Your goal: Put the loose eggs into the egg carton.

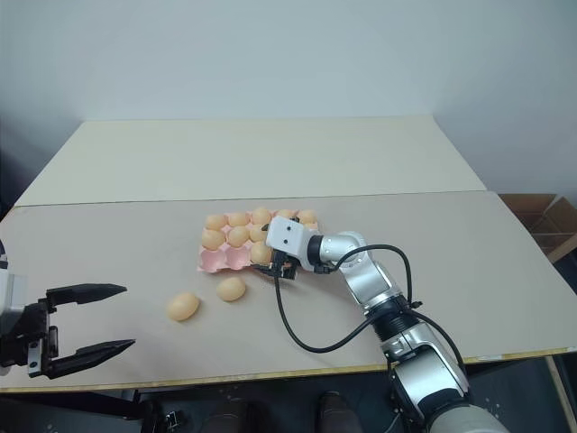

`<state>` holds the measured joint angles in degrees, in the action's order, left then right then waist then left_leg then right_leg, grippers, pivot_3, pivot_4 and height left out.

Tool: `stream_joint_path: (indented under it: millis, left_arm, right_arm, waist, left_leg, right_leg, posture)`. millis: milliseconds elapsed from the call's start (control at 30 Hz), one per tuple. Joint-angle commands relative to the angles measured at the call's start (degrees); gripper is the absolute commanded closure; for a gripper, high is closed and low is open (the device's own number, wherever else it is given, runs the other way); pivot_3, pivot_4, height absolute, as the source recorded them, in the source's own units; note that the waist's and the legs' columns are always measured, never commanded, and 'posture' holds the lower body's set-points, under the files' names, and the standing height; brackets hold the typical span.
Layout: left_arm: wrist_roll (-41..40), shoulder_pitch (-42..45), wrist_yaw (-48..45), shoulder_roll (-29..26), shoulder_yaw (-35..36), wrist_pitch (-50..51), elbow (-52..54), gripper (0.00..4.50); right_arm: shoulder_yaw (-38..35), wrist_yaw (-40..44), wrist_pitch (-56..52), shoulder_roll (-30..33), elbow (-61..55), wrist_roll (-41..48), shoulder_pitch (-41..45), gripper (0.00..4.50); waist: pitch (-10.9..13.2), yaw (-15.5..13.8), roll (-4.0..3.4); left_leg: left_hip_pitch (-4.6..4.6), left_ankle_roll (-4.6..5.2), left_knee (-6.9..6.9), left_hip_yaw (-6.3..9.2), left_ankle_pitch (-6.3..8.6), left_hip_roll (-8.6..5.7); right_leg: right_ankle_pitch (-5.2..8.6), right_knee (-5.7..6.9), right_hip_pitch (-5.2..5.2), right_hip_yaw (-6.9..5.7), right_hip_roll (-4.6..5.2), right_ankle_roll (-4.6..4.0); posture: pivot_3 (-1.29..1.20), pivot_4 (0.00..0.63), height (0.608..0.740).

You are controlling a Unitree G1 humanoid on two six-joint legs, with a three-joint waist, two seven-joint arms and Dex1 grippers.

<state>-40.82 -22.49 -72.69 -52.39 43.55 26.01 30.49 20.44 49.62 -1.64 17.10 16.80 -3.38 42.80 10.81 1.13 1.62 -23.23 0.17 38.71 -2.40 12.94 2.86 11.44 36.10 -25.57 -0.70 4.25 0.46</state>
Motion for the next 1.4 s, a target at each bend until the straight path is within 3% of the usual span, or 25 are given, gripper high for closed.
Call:
stream_joint_path:
  millis: [33,200,367,533,733,900,1400]
  left_arm:
    - [-0.31,-0.04,0.14,-0.11,1.23,-0.71,0.57,0.0]
    - [0.0,-0.41,0.17,-0.01,1.46,-0.69,0.07,0.0]
    - [-0.12,-2.25,0.62,2.17,4.38,-0.97,-2.26,0.0]
    - [1.85,-4.47,2.17,6.42,5.5,-3.66,-5.45,0.0]
    - [6.04,-6.02,7.67,12.93,3.37,-9.53,-5.78,0.0]
    - [8.18,-5.06,11.16,16.23,-0.44,-12.14,-6.21,0.0]
    - [9.67,-1.82,12.42,14.09,-7.25,-14.1,-7.21,0.0]
  right_arm:
    - [-1.14,0.31,1.03,0.01,-2.21,0.57,1.14,0.05]
    - [-1.51,1.4,0.09,2.26,-7.96,1.16,-1.54,0.05]
    - [-4.34,6.43,-5.23,8.3,-23.42,6.95,-7.86,0.05]
    - [-8.3,15.48,-11.01,19.38,-35.62,15.77,-14.0,0.05]
    - [-13.12,21.36,-12.07,30.12,-40.97,20.9,-21.61,0.05]
    - [-15.09,19.53,-14.09,32.24,-42.57,21.86,-23.84,0.05]
    - [-18.19,18.74,-16.01,36.51,-44.81,23.19,-28.26,0.05]
  waist:
    - [0.0,0.0,0.0]
    - [0.0,-0.1,0.0]
    - [0.0,-0.31,0.0]
    - [-0.02,-0.4,0.03]
    - [-0.13,-0.47,0.22]
    - [-0.24,-0.37,0.41]
    - [-0.3,-0.56,0.49]
  left_leg:
    - [0.0,0.0,0.0,0.0,0.0,0.0]
    - [-0.01,0.0,0.0,-0.02,0.0,0.0]
    - [-0.1,-0.02,-0.03,-0.05,0.01,0.0]
    - [-0.1,-0.03,-0.03,-0.12,0.02,0.0]
    - [-0.03,-0.04,0.01,-0.15,0.02,0.02]
    - [-0.03,-0.04,0.04,-0.21,0.03,0.03]
    - [-0.07,-0.05,0.04,-0.24,0.03,0.02]
  right_leg:
    - [0.0,0.0,0.0,0.0,0.0,0.0]
    - [0.0,-0.01,-0.01,0.02,0.01,-0.01]
    - [-0.04,-0.03,-0.11,0.03,0.03,0.08]
    - [0.01,-0.05,-0.13,0.04,0.05,0.01]
    - [0.0,-0.04,-0.12,0.03,0.09,0.0]
    - [-0.02,-0.04,-0.13,0.06,0.09,0.01]
    - [-0.03,-0.1,-0.14,0.06,0.12,0.01]
  posture:
    - [0.0,0.15,0.74]
    - [0.0,0.15,0.74]
    - [0.0,0.15,0.74]
    - [0.0,0.15,0.74]
    - [0.0,0.15,0.74]
    - [0.0,0.15,0.74]
    - [0.0,0.15,0.74]
